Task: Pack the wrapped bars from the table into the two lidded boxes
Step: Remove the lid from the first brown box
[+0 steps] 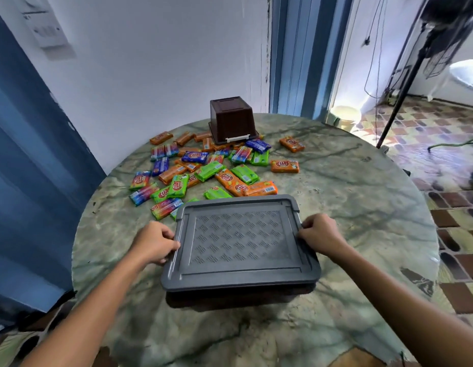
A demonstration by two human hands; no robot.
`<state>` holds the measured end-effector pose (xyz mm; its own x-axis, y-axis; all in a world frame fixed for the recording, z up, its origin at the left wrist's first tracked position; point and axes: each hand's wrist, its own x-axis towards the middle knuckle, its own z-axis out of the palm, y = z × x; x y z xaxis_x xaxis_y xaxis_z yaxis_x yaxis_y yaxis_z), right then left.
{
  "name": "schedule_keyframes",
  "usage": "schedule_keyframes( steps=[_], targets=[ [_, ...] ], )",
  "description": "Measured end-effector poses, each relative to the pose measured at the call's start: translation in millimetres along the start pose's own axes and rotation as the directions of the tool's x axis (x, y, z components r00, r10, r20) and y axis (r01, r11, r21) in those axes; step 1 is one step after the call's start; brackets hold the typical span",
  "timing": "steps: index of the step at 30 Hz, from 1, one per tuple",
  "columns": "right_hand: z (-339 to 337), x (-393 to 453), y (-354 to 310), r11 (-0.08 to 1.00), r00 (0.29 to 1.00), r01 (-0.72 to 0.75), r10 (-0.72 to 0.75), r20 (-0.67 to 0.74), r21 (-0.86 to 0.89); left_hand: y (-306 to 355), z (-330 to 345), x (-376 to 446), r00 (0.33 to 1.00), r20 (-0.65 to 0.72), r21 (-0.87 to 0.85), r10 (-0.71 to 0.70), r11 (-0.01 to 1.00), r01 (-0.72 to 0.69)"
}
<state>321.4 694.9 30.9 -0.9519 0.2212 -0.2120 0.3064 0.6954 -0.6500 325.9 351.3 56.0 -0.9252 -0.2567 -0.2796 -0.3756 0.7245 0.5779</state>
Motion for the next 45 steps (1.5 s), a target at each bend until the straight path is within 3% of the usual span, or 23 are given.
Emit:
schedule_keyframes(
  steps=[3,8,11,18,23,26,28,32,35,37,39,41,43,45],
  targets=[
    [-19.0,6.3,-3.3,0.996,1.000,-0.008,0.010,-0.027,0.083,22.6,-10.1,14.2,0.996,0.009,-0.034,0.084,0.996,-0.083],
    [-74.2,46.2,35.9,0.976,0.980,-0.113,0.141,-0.143,0.187,121.0,25.3,63.6,0.966,0.055,0.034,0.253,0.966,-0.255],
    [-112.9,87.2,85.2,0.957,0.943,-0.187,0.238,-0.232,0.222,194.0,82.2,95.5,0.947,0.145,0.026,0.288,0.955,-0.294],
    [-172.9,165.1,200.5,0.937,0.872,-0.347,0.337,-0.356,0.036,308.7,248.6,145.0,0.923,0.309,0.041,0.228,0.967,-0.252],
    [-168.6,185.8,266.2,0.916,0.881,-0.395,0.357,-0.310,-0.069,326.7,336.4,158.3,0.910,0.359,0.196,0.206,0.937,-0.289],
    [-160.9,184.9,284.8,0.893,0.916,-0.360,0.284,-0.282,-0.271,324.3,360.0,151.5,0.894,0.404,0.470,0.192,0.795,-0.384],
    [-162.7,184.3,286.6,0.862,0.919,-0.364,0.272,-0.285,-0.352,326.9,357.8,149.3,0.883,0.411,0.552,0.228,0.709,-0.440],
    [-172.8,182.6,253.5,0.904,0.941,-0.280,0.192,-0.277,-0.323,321.8,301.2,144.9,0.850,0.467,0.375,0.245,0.815,-0.441],
    [-161.4,187.7,202.4,0.982,0.978,-0.156,0.139,-0.156,-0.102,292.5,226.4,135.6,0.874,0.417,0.292,0.247,0.875,-0.387],
    [-138.0,185.2,153.2,0.992,0.992,-0.101,0.094,0.088,0.076,250.9,161.7,121.6,0.889,0.402,0.309,0.220,0.881,-0.358],
    [-112.1,172.3,108.3,0.957,0.922,-0.143,0.036,0.386,0.253,201.3,105.5,105.4,0.896,0.421,0.329,0.139,0.897,-0.294],
    [-81.1,152.6,71.4,0.934,0.801,-0.194,-0.027,0.599,0.301,141.5,62.7,87.3,0.900,0.431,0.352,0.061,0.907,-0.230],
    [-49.1,133.4,42.6,0.956,0.742,-0.160,-0.049,0.669,0.248,86.5,38.8,72.3,0.916,0.400,0.402,0.026,0.894,-0.200],
    [-21.3,117.5,18.3,0.977,0.748,-0.075,-0.076,0.659,0.197,48.9,30.8,60.7,0.942,0.331,0.397,0.055,0.897,-0.192]
  ],
)
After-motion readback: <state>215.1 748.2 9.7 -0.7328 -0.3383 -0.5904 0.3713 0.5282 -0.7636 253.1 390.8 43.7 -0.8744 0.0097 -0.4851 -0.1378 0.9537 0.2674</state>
